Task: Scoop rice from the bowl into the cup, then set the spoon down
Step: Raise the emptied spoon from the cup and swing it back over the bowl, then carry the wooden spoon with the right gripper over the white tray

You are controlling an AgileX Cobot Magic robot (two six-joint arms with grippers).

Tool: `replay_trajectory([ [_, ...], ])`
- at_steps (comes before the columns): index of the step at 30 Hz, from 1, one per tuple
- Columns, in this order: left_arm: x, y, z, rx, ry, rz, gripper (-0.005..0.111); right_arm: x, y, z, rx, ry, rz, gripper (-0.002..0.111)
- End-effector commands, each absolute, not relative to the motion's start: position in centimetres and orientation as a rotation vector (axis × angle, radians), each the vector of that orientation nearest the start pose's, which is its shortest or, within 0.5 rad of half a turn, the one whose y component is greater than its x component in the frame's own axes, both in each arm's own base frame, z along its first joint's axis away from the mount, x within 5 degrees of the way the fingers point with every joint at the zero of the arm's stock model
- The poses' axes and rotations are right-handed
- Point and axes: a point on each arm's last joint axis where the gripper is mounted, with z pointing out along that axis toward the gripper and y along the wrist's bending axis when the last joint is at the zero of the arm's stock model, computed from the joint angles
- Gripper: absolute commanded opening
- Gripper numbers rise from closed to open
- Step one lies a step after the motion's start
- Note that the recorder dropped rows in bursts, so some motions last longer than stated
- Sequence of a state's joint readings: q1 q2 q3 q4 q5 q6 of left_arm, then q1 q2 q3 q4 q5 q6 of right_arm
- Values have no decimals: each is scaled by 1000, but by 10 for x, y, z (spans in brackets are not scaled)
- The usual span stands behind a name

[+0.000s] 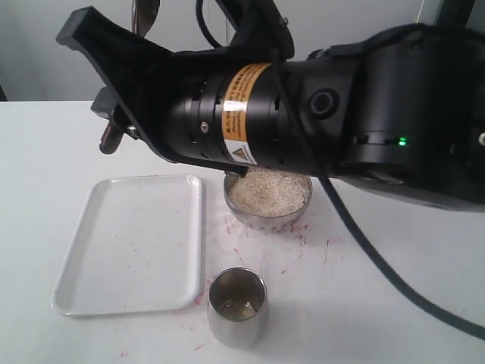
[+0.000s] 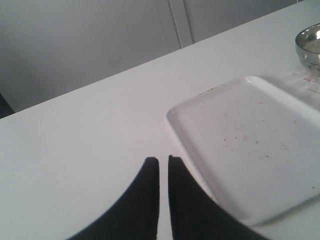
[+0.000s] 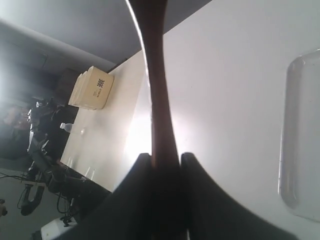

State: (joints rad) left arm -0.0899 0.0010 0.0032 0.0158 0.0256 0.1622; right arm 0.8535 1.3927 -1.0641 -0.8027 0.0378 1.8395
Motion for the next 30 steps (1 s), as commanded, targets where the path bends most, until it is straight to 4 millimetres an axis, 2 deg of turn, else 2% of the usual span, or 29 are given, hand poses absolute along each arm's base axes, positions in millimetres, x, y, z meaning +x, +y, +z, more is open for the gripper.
replay_trajectory([
  [1, 56, -5, 211, 196, 1491, 62, 14, 223, 250, 351, 184, 2010, 1257, 0],
  [9, 56, -5, 211, 196, 1491, 62, 14, 244, 264, 352, 122, 2011, 1104, 0],
  [13, 56, -5, 211, 196, 1491, 62, 14, 253, 270, 344, 88, 2037, 1006, 0],
  [18, 56, -5, 211, 196, 1491, 62, 14, 260, 278, 326, -115, 2051, 849, 0],
  [24, 56, -5, 211, 196, 1491, 62, 14, 263, 275, 326, -354, 2015, 619, 0],
  [30, 56, -5, 211, 196, 1491, 62, 14, 268, 278, 319, -524, 2106, 429, 0],
])
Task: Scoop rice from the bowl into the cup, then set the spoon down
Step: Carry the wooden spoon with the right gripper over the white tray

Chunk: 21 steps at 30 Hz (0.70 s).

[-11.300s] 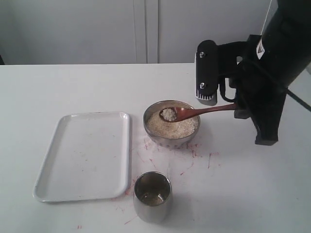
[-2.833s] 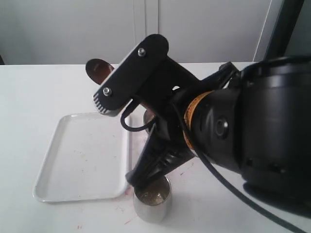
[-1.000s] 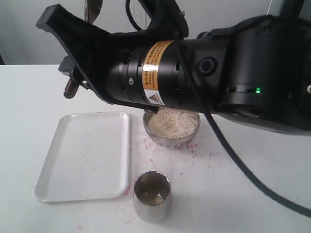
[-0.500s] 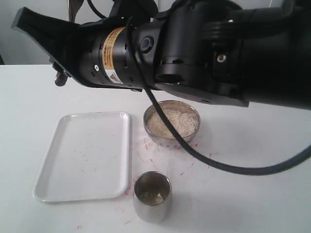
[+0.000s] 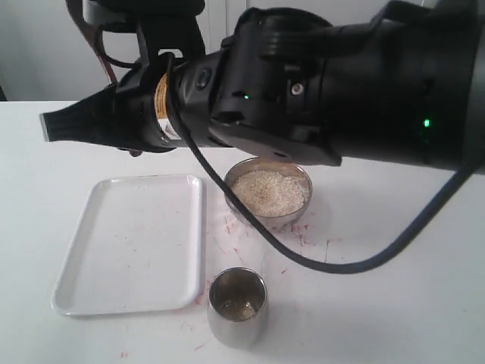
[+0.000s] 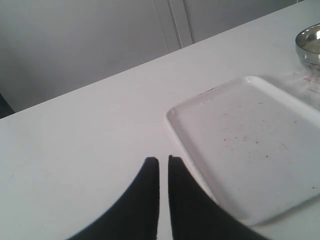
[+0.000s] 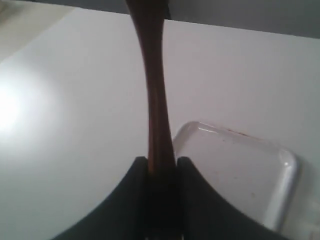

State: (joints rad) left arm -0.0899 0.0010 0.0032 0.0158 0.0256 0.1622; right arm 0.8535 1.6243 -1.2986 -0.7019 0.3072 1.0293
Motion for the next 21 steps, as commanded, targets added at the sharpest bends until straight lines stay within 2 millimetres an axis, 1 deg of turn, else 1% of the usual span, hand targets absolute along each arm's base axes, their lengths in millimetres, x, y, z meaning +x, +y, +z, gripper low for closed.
replay_trajectory([
  [1, 56, -5, 211, 196, 1491, 62, 14, 269, 280, 317, -559, 2125, 417, 0],
  [5, 56, -5, 211, 196, 1491, 62, 14, 272, 288, 313, -612, 2211, 404, 0],
  [12, 56, -5, 211, 196, 1491, 62, 14, 284, 302, 301, -671, 2391, 294, 0],
  [16, 56, -5, 211, 196, 1491, 62, 14, 288, 314, 299, -716, 2459, 324, 0],
  [21, 56, -5, 211, 196, 1491, 62, 14, 294, 327, 288, -752, 2562, 326, 0],
])
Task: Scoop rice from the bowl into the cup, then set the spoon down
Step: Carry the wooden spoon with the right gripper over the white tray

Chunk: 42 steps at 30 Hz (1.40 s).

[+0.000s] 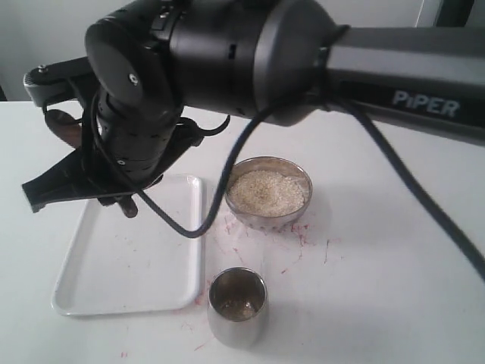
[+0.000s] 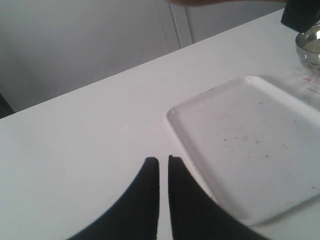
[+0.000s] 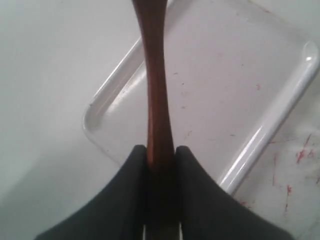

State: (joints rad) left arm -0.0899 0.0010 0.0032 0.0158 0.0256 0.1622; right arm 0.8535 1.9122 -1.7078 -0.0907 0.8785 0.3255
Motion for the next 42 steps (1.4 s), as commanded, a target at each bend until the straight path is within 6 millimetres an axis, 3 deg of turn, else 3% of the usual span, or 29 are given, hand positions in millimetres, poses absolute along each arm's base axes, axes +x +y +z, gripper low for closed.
replay_trajectory([
  [1, 56, -5, 211, 196, 1491, 62, 14, 295, 329, 286, -753, 2581, 324, 0],
  [7, 56, -5, 211, 196, 1491, 62, 14, 306, 340, 266, -696, 2718, 426, 0],
  [13, 56, -5, 211, 196, 1491, 62, 14, 323, 338, 249, -563, 2814, 549, 0],
  [25, 56, -5, 211, 196, 1491, 62, 14, 332, 334, 220, -546, 2901, 452, 0],
  [42, 56, -5, 211, 196, 1491, 62, 14, 337, 339, 211, -522, 2870, 467, 0],
])
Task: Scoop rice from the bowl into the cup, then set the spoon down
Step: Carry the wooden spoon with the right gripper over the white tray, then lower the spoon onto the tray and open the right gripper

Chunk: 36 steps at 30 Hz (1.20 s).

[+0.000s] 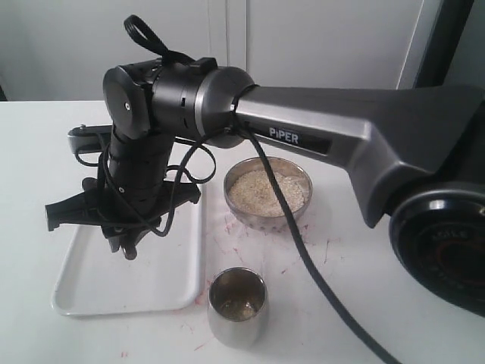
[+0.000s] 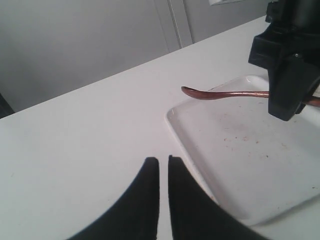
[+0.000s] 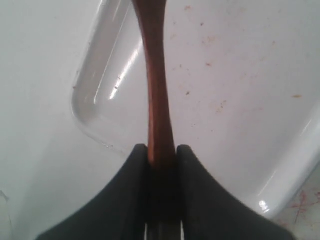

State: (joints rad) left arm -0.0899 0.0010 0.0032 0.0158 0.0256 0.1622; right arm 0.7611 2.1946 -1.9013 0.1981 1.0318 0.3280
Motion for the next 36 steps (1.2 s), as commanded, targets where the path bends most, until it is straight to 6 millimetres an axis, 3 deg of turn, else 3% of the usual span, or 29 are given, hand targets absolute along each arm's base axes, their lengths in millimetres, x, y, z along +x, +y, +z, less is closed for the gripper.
replay_trajectory([
  [1, 56, -5, 211, 196, 1491, 62, 14, 337, 339, 210, -522, 2873, 464, 0],
  [11, 56, -5, 211, 196, 1491, 62, 14, 339, 339, 185, -530, 2943, 413, 0],
  [36, 56, -5, 211, 196, 1491, 62, 14, 356, 327, 177, -463, 2938, 409, 0],
])
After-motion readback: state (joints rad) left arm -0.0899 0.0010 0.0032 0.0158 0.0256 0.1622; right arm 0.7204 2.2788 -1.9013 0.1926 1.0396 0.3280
